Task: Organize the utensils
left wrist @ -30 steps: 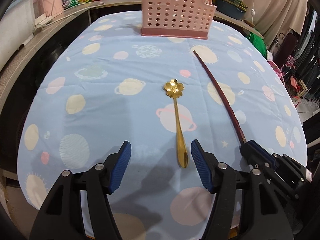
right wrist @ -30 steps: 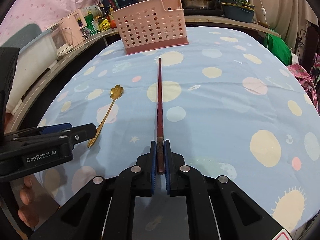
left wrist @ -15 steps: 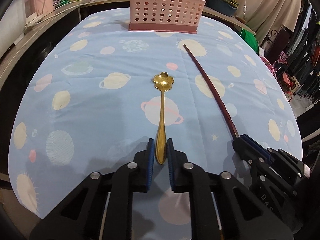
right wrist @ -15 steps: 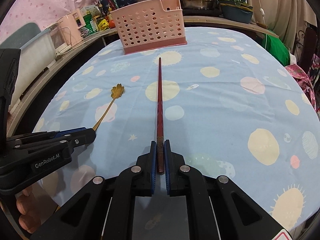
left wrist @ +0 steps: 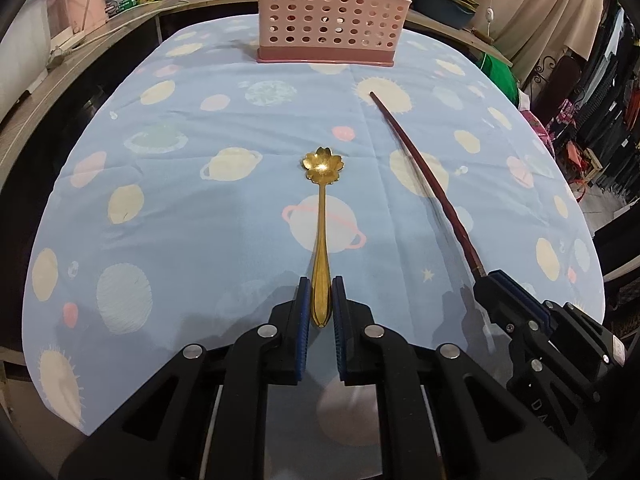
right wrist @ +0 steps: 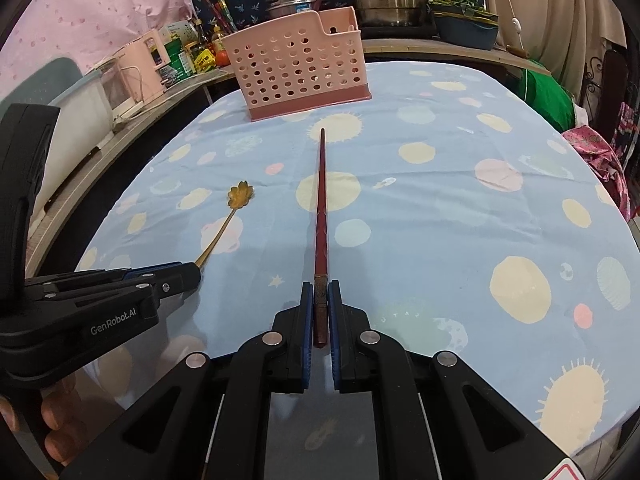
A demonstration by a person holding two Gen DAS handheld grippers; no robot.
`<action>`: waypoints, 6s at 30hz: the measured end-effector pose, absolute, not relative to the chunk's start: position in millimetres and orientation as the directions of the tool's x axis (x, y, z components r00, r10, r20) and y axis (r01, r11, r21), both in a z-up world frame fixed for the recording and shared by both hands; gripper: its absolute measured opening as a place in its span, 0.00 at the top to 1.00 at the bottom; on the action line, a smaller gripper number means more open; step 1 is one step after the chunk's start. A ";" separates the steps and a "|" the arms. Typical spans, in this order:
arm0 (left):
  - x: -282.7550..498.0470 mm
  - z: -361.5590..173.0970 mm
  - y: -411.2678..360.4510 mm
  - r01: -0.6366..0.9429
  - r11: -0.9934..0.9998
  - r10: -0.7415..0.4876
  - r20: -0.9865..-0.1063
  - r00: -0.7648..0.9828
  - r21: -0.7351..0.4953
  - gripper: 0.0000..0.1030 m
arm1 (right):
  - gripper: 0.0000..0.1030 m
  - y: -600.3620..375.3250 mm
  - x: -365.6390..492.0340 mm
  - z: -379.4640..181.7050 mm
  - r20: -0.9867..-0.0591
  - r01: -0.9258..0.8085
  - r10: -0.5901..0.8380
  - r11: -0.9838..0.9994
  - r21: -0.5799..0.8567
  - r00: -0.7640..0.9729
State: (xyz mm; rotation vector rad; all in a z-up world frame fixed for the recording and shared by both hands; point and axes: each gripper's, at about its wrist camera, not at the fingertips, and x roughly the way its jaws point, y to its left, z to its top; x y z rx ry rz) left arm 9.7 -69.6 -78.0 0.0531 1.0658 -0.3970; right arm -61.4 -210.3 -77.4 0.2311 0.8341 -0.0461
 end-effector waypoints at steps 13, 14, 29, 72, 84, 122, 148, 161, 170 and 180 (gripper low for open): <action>16.7 -31.9 -62.0 0.326 0.930 -0.320 -0.805 0.499 -0.168 0.90 | 0.93 -231.1 -63.0 -48.4 -0.695 0.143 0.076 0.957 0.252 0.715; 17.3 -28.5 -61.1 0.323 0.931 -0.321 -0.800 0.506 -0.169 0.90 | 0.93 -232.5 -61.8 -46.5 -0.694 0.142 0.077 0.957 0.254 0.716; 45.9 24.9 -53.1 0.312 0.931 -0.349 -0.721 0.599 -0.191 0.99 | 0.93 -253.0 -43.2 -0.6 -0.631 0.137 0.073 0.951 0.278 0.772; 241.6 147.8 -88.1 0.296 0.947 -0.312 -0.587 0.747 -0.127 0.99 | 0.93 -287.2 198.8 194.7 -0.265 0.060 0.026 0.949 0.310 0.964; 255.4 111.9 -99.4 0.304 0.944 -0.313 -0.634 0.707 -0.128 0.99 | 0.92 -281.2 229.9 130.7 -0.426 0.072 0.062 0.953 0.293 0.903; 153.3 77.0 -83.8 0.208 0.976 -0.197 -0.660 0.725 -0.063 0.50 | 0.56 -241.6 89.9 62.8 -0.628 0.111 0.014 0.981 0.160 0.778; 103.6 37.0 -66.0 0.156 0.987 -0.133 -0.705 0.697 -0.032 0.28 | 0.34 -211.5 44.4 29.9 -0.681 0.137 -0.034 0.986 0.097 0.732; 85.3 28.4 -70.4 0.188 0.982 -0.150 -0.720 0.678 -0.027 0.13 | 0.18 -220.7 18.8 23.1 -0.702 0.192 -0.059 0.975 0.113 0.709; 72.9 23.8 -63.9 0.151 0.988 -0.120 -0.726 0.678 -0.023 0.08 | 0.06 -211.5 9.2 21.3 -0.703 0.156 -0.061 0.985 0.072 0.709; 60.1 24.7 -51.4 0.113 0.994 -0.083 -0.729 0.680 -0.008 0.07 | 0.06 -208.5 -3.3 22.7 -0.699 0.165 -0.066 0.983 0.075 0.712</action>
